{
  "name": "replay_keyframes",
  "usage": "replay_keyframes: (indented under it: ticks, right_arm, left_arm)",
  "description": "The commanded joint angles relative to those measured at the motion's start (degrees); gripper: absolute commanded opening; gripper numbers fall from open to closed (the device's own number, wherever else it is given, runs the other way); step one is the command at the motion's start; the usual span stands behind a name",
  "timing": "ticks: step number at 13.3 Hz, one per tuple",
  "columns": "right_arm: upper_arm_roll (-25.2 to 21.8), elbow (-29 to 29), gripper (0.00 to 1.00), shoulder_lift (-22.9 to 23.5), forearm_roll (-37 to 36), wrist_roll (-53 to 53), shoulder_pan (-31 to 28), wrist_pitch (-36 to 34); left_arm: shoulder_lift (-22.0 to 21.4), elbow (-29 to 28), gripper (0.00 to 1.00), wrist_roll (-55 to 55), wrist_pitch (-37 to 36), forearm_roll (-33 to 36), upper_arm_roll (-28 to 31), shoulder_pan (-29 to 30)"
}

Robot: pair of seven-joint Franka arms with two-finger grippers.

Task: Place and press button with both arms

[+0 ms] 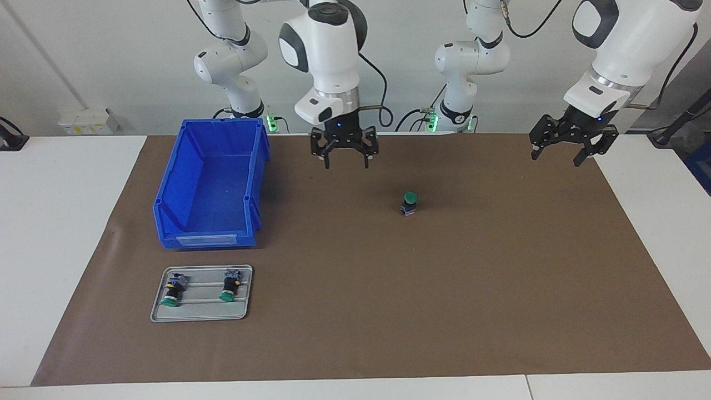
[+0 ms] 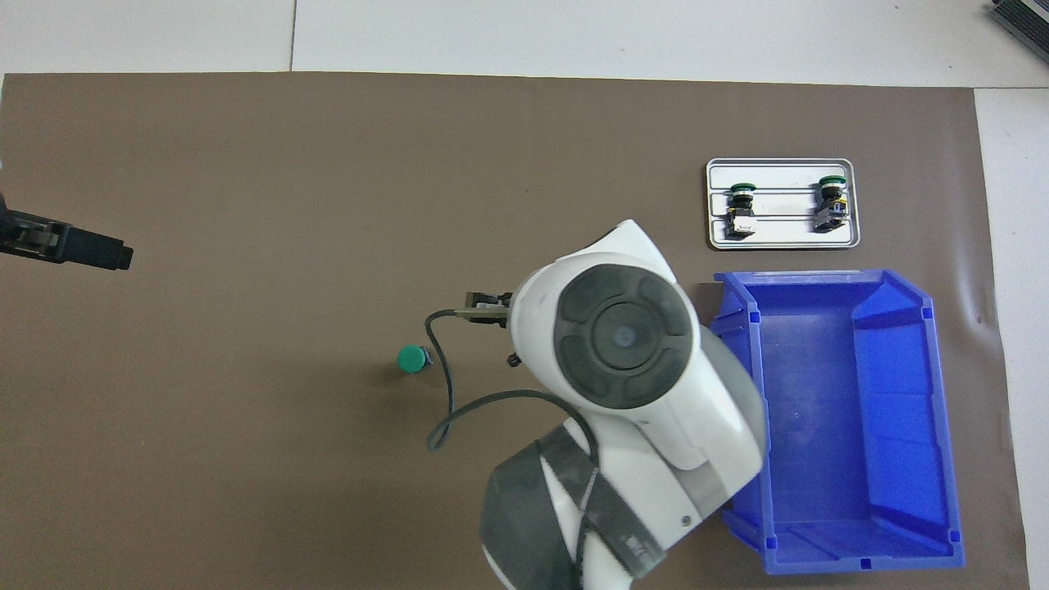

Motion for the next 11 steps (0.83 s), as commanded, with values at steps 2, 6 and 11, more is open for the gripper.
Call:
replay_keyframes:
  ticks: [2, 6, 11]
  right_arm:
    - [-0.48, 4.51, 1.0, 8.27, 0.35, 4.79, 6.68, 4.66]
    - [-0.57, 4.6, 1.0, 15.99, -2.53, 6.81, 11.7, 10.45]
    - [-0.48, 3.63, 1.0, 19.88, -6.58, 8.49, 12.15, 14.95]
  left_arm:
    - [0.53, 2.55, 1.0, -1.65, -4.52, 2.27, -0.5, 0.26]
    - [-2.99, -4.14, 1.0, -3.33, -2.85, 2.37, -0.5, 0.17]
    - [-3.26, -4.67, 1.0, -6.12, -0.59, 2.81, -0.59, 0.17]
